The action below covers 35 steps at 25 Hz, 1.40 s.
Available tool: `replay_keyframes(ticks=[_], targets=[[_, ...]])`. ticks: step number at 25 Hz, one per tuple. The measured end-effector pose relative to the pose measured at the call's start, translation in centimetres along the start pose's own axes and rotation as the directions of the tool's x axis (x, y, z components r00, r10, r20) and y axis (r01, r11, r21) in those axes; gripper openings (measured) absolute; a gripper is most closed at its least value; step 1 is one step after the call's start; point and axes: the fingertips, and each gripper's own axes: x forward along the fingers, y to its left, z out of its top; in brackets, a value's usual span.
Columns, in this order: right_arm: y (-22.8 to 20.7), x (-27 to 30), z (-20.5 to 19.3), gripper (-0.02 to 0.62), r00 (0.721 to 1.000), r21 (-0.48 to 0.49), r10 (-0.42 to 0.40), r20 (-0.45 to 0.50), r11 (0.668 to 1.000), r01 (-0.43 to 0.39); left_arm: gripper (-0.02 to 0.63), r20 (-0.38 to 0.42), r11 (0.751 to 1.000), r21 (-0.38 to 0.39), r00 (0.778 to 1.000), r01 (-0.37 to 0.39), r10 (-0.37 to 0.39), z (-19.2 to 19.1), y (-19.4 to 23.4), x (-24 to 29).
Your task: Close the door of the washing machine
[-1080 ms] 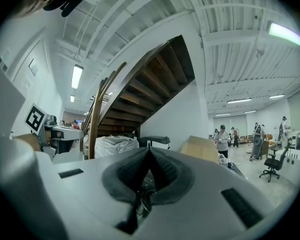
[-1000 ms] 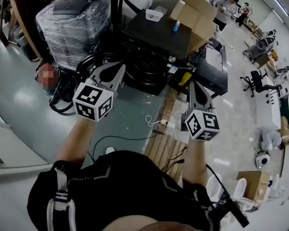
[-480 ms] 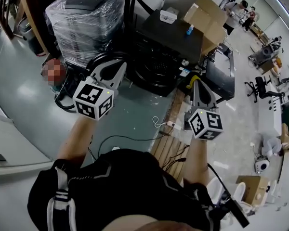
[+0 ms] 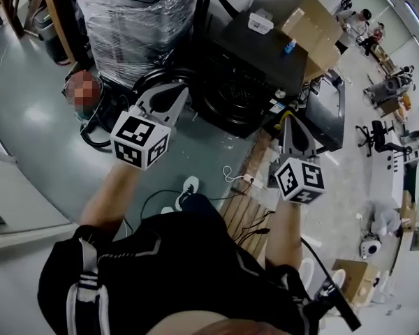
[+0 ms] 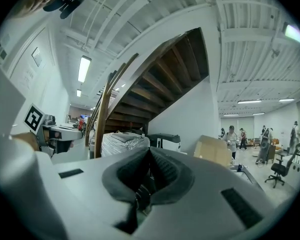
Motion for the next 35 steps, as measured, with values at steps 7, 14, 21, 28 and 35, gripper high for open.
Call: replay_keyframes(ticks=[7, 14, 21, 28, 35], targets=[[0.8, 5.1, -0.3, 0.003, 0.997, 0.006, 0.069, 0.038, 0.998, -0.069, 0.002, 0.017, 0.999, 0.045, 1.000, -0.025, 0.025, 0.5, 2.3, 1.3], [-1.4, 12.1, -0.4, 0.003, 0.994, 0.032, 0.095, 0.052, 0.995, -0.096, 0.002, -0.022, 0.994, 0.100, 0.998, -0.052, 0.054, 0.9, 6.6, 7.0], [-5.5, 18.8, -2.2, 0.003, 0.997, 0.065, 0.063, 0.034, 0.996, -0.065, 0.002, -0.048, 0.998, 0.059, 0.999, 0.005, -0.002, -0.6, 10.0, 15.4], [-9.2, 24.2, -3.5, 0.003, 0.999, 0.090, 0.046, 0.012, 0.995, -0.047, 0.002, -0.134, 0.994, 0.097, 0.990, 0.050, -0.036, -2.2, 12.4, 22.6], [-10.2, 27.4, -4.4, 0.003, 0.999, 0.096, 0.046, 0.001, 0.994, -0.046, 0.002, -0.188, 0.991, 0.117, 0.981, 0.072, -0.049, -3.8, 15.1, 26.1]])
